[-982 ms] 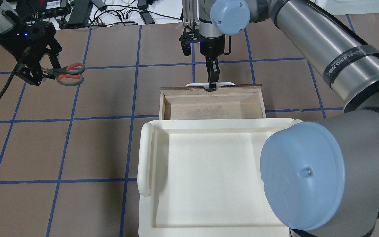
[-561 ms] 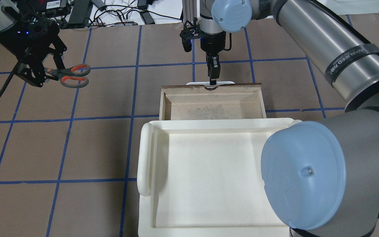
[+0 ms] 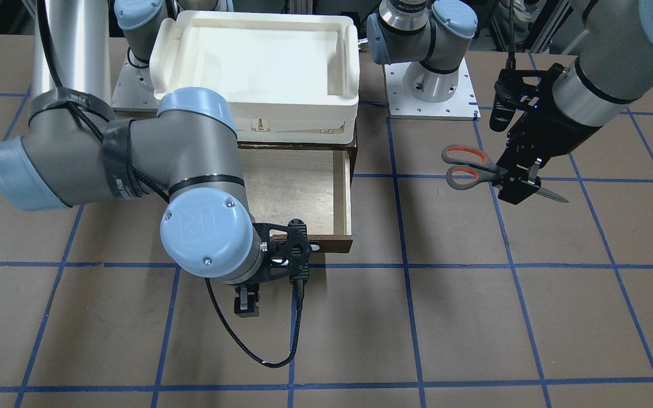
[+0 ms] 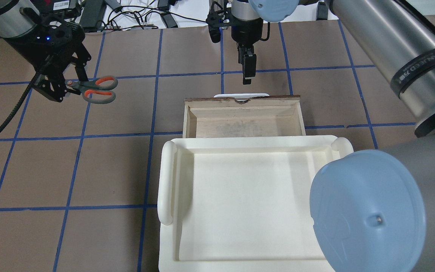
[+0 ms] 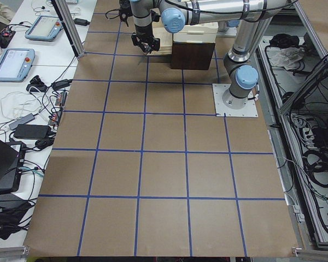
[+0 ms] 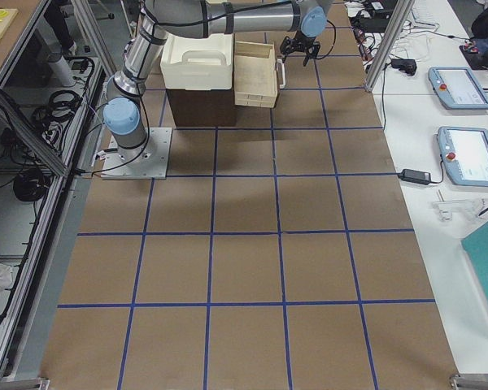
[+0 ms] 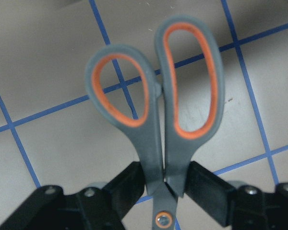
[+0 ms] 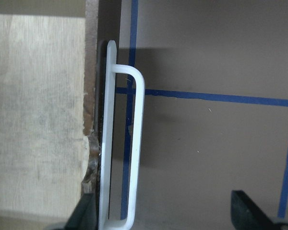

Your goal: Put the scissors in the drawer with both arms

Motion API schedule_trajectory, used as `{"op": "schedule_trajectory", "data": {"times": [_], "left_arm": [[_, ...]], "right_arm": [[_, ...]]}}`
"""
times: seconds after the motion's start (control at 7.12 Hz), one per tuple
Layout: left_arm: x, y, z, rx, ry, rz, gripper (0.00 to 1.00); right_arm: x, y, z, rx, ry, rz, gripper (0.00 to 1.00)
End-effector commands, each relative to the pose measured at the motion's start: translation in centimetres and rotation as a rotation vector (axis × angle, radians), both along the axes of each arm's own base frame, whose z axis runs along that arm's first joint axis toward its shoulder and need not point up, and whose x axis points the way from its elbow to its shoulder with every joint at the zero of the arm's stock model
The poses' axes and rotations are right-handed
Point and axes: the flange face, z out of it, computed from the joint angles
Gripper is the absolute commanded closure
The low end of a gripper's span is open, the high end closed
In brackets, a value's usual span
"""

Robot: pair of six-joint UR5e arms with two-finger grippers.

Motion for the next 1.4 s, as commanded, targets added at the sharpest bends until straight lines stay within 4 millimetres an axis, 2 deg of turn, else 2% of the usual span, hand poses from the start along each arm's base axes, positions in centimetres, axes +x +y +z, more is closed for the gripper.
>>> {"op": "schedule_trajectory", "data": {"times": [0.0, 0.14, 0.42, 0.56, 0.84, 0.98, 1.12, 1.26], "left_arm": [[-2.2, 0.2, 0.0, 0.008, -0.003, 0.043, 1.00], [-3.6, 0.3, -0.2, 0.017, -0.005, 0.078, 1.00], [-6.4, 0.5, -0.6, 0.026, -0.012, 0.093, 1.00], [-8.6, 0.7, -1.2, 0.041, -0.022, 0.124, 1.00], [-12.3, 1.4, -1.9, 0.062, -0.034, 0.203, 1.00], [-15.4, 1.8, -2.0, 0.041, -0.034, 0.191, 1.00], [-18.1, 1.8, -2.7, 0.009, -0.027, 0.148, 1.00], [-19.9, 1.9, -3.1, -0.003, -0.025, 0.158, 1.00]], "right_arm": [[-2.1, 3.2, 7.7, -0.110, 0.018, -0.045, 0.00], [-3.4, 6.1, 10.1, -0.131, 0.027, -0.109, 0.00], [-9.7, 12.0, 14.7, -0.171, 0.028, -0.269, 0.00], [-11.4, 14.9, 16.4, -0.188, 0.029, -0.349, 0.00], [-12.3, 18.6, 17.9, -0.186, 0.038, -0.558, 0.00], [-12.2, 19.7, 18.6, -0.171, 0.042, -0.759, 0.00], [-12.1, 19.8, 18.7, -0.156, 0.058, -0.982, 0.00], [-11.9, 20.0, 18.9, -0.142, 0.068, -1.194, 0.00]]}}
